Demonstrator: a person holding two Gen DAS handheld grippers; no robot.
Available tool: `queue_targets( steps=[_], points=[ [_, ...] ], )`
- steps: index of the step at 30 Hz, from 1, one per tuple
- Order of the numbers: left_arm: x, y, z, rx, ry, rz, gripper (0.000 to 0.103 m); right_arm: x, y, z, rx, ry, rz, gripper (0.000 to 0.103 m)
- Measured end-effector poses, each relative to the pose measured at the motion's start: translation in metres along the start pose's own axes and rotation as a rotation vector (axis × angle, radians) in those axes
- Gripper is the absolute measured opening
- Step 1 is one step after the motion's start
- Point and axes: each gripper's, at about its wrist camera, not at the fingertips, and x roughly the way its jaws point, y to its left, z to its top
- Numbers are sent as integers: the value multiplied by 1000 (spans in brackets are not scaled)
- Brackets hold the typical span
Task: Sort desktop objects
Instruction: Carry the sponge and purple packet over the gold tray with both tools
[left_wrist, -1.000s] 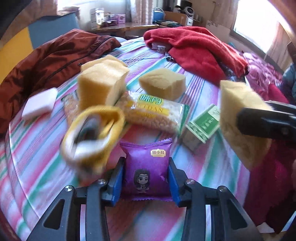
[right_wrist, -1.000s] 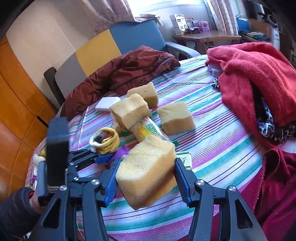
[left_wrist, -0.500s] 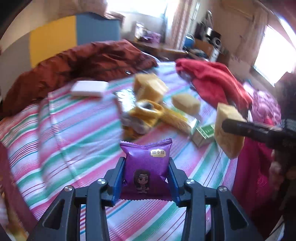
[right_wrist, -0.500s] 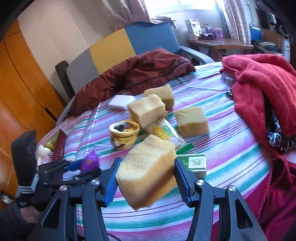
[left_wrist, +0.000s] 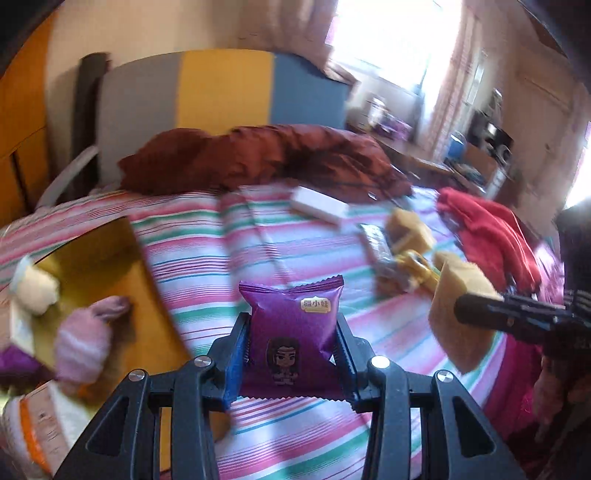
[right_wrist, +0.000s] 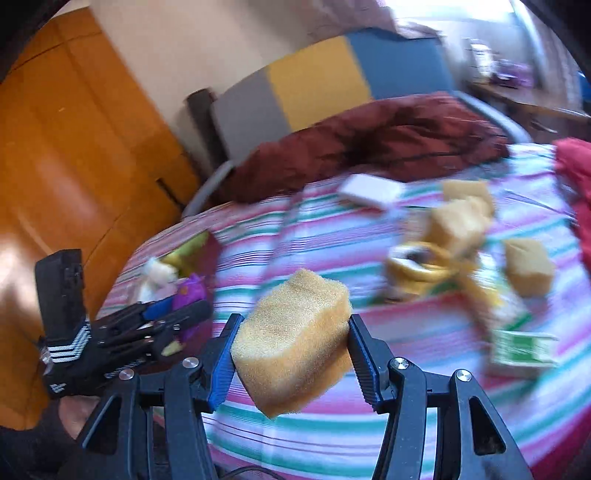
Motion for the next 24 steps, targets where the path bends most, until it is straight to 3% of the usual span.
queue_targets(
  steps=[8,18,21,24],
  points=[
    [-30,84,-5,-172,-53,136,43,59,86,7,-142,103,130,56],
    [-49,176,-1,-327,-87,303,43,128,158,36,-178,186,238,56],
    [-46,190,7,-332,-99,338,46,148,179,52,-176,188,251,57],
    [-40,204,11,-372,-74,363,59,166,196,74,-140,143,281,70]
  ],
)
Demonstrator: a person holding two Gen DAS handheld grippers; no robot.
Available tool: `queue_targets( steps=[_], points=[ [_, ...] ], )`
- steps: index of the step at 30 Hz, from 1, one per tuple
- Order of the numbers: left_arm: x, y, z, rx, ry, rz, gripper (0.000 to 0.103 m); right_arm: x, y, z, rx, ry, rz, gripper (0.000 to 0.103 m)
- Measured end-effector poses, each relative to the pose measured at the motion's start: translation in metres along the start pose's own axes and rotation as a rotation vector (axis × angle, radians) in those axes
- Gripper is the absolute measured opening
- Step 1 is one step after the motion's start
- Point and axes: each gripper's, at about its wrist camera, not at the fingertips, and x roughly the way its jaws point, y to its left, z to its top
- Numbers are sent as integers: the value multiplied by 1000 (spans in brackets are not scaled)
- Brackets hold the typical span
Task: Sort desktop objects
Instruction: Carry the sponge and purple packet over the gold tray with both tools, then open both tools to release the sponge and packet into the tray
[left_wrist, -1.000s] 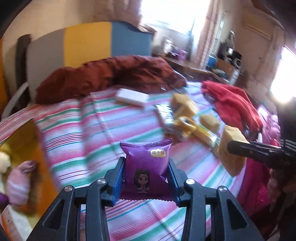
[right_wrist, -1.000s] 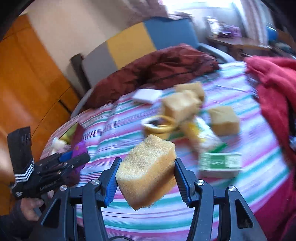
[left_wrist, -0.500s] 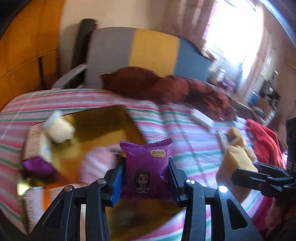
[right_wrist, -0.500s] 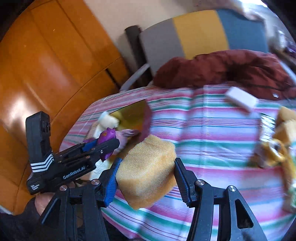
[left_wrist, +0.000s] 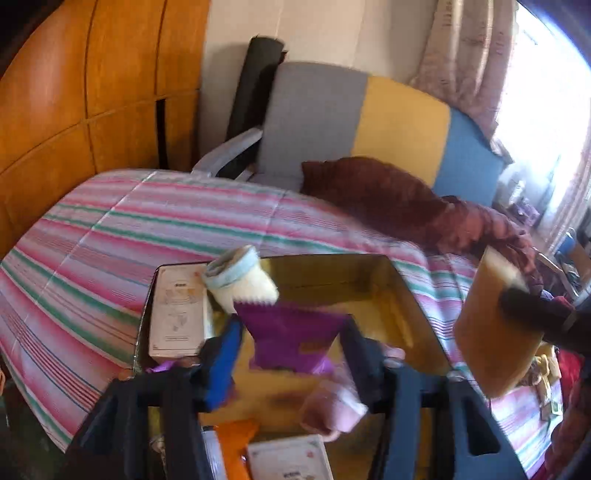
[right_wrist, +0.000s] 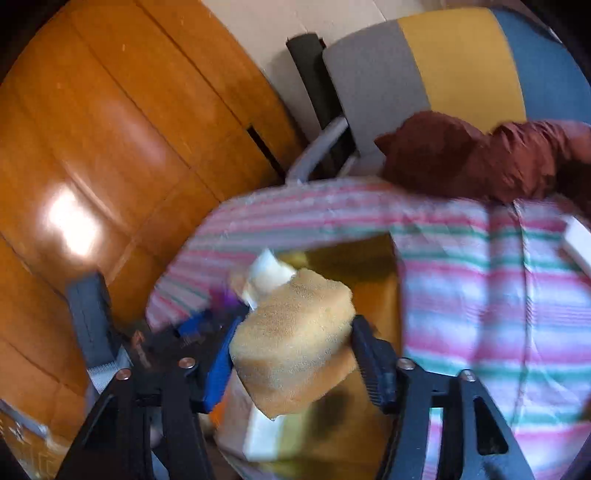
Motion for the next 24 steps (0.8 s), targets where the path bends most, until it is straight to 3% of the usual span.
queue_targets(
  steps=[1,2,5,10,17,24],
  points=[
    [4,3,2,-20,9,-6,60,5,1,8,20,-10,21,81],
    [4,7,2,-44,19,-13,60,9,2,16,43,-17,25,84],
    [-6,14,-7,-69,-7,3,61,7,5,18,52,-29,34,84],
    [-25,17,-36,-104,-16,-26,61,-7,-5,-14,69,-10,26,85],
    [-39,-3,-65,-65,7,-74,61,-38,-23,-77,73,14,-91,85],
    [-47,-37,-73,26,16,-109,61,-77,-37,-99,75,-35,-197,85]
  ],
)
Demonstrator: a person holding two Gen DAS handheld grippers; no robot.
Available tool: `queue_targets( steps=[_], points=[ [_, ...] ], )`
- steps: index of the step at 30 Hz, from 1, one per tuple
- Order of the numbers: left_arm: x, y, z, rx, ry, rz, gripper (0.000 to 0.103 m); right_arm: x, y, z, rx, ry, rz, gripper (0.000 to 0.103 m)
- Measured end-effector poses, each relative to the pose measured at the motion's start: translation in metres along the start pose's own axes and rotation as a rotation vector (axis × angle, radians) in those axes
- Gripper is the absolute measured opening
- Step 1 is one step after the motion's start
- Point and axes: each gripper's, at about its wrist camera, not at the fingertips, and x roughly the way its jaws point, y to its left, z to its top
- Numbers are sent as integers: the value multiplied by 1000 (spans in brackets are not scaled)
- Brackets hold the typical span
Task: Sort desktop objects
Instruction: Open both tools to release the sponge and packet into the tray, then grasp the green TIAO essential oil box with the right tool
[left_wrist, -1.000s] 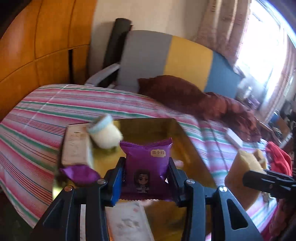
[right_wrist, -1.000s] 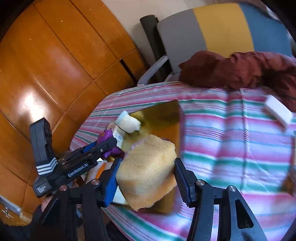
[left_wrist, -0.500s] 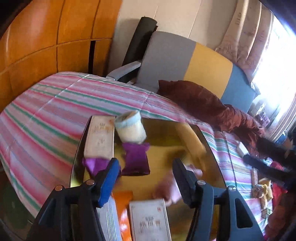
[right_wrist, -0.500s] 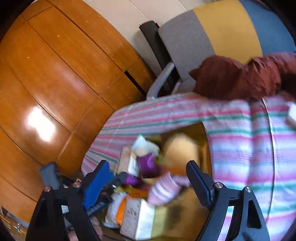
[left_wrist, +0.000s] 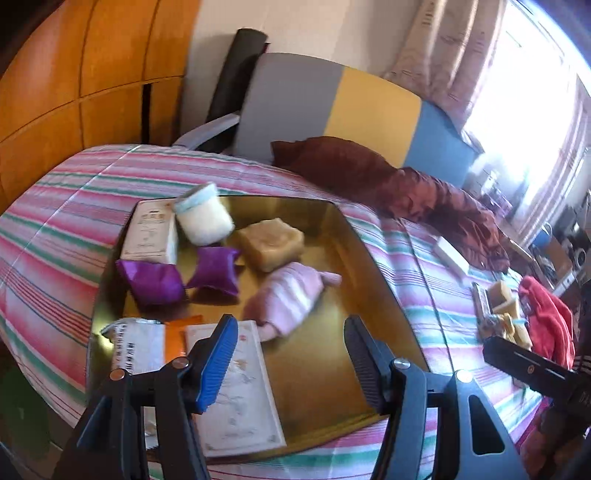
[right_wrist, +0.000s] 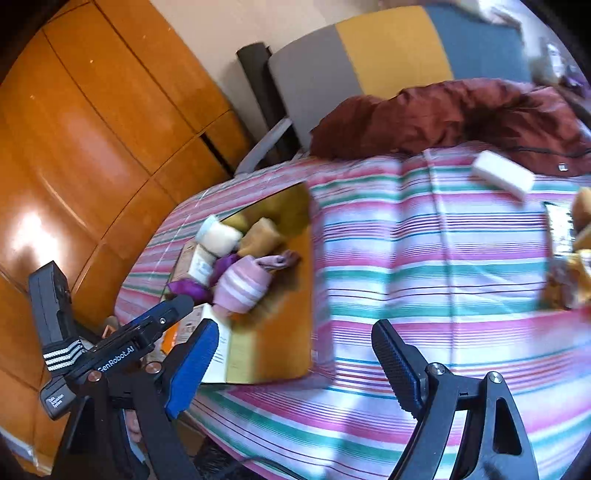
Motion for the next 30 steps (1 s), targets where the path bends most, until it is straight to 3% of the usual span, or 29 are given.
queue_targets(
  steps=[7,16,22,30],
  points=[
    [0,-28,-7,61,28,-46,61,-29,-46,-21,117,-33,-100,85],
    [-2,-57,-15,138,50,-86,61,-53,-94,-50,244,-29,-158,85],
    [-2,-67,-17,162,58,-99,61,-77,-126,-61,341,-48,-191,86],
    [2,-74,-17,178,69,-103,61,-125,-170,-67,404,-87,-300,86]
  ],
)
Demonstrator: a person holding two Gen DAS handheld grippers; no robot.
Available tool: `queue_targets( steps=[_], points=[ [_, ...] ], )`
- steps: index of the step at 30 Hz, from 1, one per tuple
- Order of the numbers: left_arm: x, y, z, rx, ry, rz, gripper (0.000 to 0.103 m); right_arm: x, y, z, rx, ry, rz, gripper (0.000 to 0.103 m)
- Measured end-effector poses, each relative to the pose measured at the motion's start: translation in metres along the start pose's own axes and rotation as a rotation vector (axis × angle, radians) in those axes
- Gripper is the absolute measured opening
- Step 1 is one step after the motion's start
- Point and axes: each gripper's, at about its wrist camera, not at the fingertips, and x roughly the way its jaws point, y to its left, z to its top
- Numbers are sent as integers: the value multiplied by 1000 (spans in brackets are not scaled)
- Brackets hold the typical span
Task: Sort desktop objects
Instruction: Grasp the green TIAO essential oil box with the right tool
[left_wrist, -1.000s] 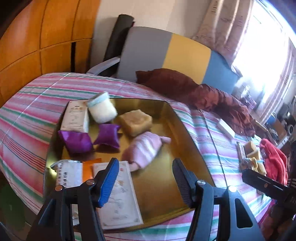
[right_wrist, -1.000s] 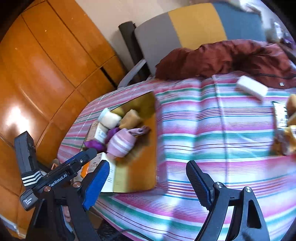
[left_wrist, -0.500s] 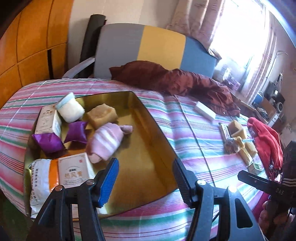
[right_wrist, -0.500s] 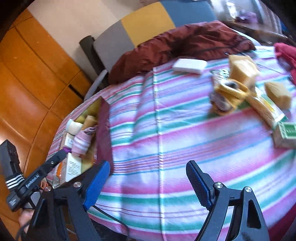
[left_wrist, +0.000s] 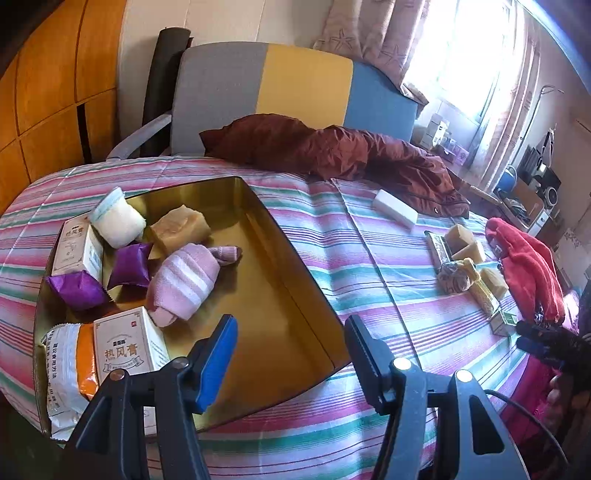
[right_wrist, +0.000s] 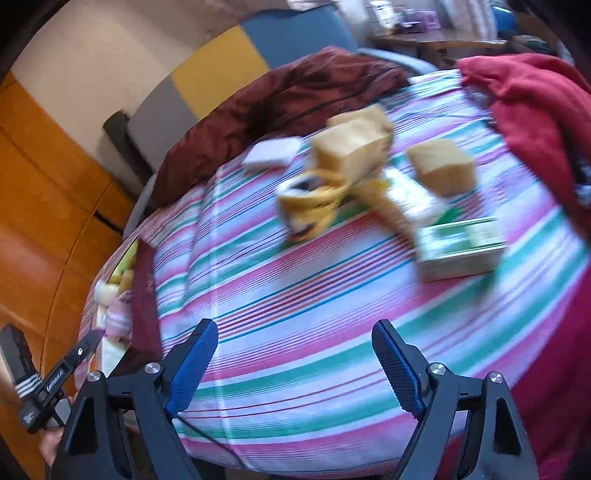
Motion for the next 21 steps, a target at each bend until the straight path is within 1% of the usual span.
queue_targets(
  steps=[4,6,7,10,14,18,21],
  points=[
    [4,-6,2,19,9,-11,61,-15,-26,13,39,-17,-61,88],
    [5,-9,3,32,12,-18,61,-19,-34,22,22,-11,-103,91],
    [6,-11,4,40,12,-20,61,-18,-38,27,4,0,-141,92],
    [7,-19,7,59,15,-33,61,-10,-50,40,-25,30,-196,93],
    [8,-31,11,91,14,-51,61,10,-69,52,-40,77,-218,94],
    [11,-45,13,125,25,-62,61,32,-75,56,-122,123,-252,94],
    [16,-56,13,149,36,-72,61,41,-83,57,-101,147,-254,94]
  ],
)
